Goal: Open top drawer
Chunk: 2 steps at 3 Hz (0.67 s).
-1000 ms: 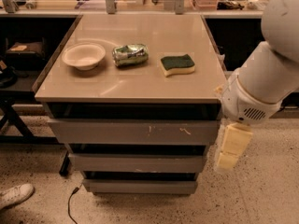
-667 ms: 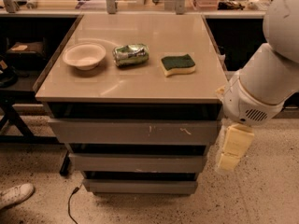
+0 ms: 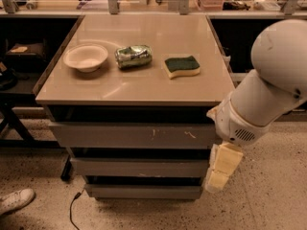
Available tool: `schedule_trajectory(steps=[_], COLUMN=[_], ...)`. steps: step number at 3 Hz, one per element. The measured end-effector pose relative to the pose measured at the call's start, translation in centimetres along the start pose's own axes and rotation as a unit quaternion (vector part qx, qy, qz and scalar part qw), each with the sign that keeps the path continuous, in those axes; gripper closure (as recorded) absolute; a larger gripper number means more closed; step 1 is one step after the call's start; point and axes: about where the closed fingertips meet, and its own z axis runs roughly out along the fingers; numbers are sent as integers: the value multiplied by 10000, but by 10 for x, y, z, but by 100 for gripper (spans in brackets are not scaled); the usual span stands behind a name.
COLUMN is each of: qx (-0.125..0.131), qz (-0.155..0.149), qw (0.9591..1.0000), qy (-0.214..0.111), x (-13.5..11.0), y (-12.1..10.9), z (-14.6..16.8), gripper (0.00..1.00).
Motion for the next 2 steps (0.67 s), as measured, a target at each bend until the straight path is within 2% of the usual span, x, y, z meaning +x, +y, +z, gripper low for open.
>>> schedule_trajectory(steps=[1, 2], qx=[-208, -212], qz=[83, 83], qw=[9997, 9997], qy=[-95, -94], x=[-13, -13], y=[-3, -3], z=[56, 57], gripper=[0, 0])
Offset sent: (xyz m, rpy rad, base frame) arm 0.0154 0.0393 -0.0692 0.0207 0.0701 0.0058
